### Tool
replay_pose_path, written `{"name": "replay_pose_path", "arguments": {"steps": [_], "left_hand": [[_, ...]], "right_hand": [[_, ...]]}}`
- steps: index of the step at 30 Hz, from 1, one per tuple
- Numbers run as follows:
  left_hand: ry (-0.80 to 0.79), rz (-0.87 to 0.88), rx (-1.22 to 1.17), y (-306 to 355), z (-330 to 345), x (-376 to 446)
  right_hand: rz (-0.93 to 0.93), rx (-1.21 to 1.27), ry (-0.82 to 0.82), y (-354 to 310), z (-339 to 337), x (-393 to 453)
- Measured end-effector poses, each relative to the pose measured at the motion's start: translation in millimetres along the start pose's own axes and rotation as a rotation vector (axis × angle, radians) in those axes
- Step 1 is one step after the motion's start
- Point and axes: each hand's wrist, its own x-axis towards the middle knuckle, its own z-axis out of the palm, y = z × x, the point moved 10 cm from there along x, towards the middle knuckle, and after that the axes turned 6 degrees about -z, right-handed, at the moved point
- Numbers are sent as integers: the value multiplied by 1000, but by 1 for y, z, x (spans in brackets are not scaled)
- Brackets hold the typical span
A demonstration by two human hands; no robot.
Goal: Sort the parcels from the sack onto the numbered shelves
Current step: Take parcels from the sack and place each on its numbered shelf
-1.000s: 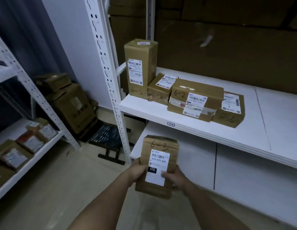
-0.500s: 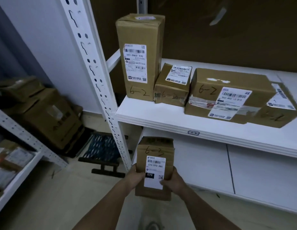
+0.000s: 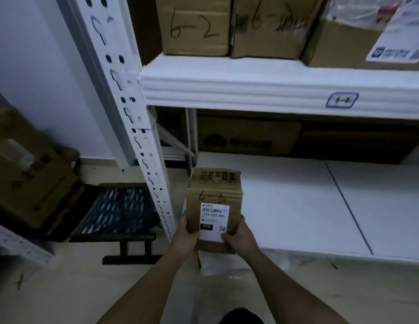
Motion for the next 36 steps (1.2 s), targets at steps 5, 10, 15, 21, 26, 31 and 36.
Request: {"name": "replay_pose_path", "arguments": {"steps": [5,10,15,21,26,31,36], "left_hand": [[22,126,-10,-28,2,34],[80,197,24,-58,-3,64],[82,211,40,-74,-6,84],[59,173,29,-76,-4,80],[70,101,21,-80,0,89],[56,44,4,-79,5,101],[0,23,21,-75,10,120]], "right_hand": [[-83,7,93,27,25,24],[-162,51,169,43,44,33],[-174,66,180,51,58,44],[-152,43,172,52,67,52],[-125,22,193,53,67,66],[-122,-7,215,54,65,78],[-122,-10,226,53,57,97]]}}
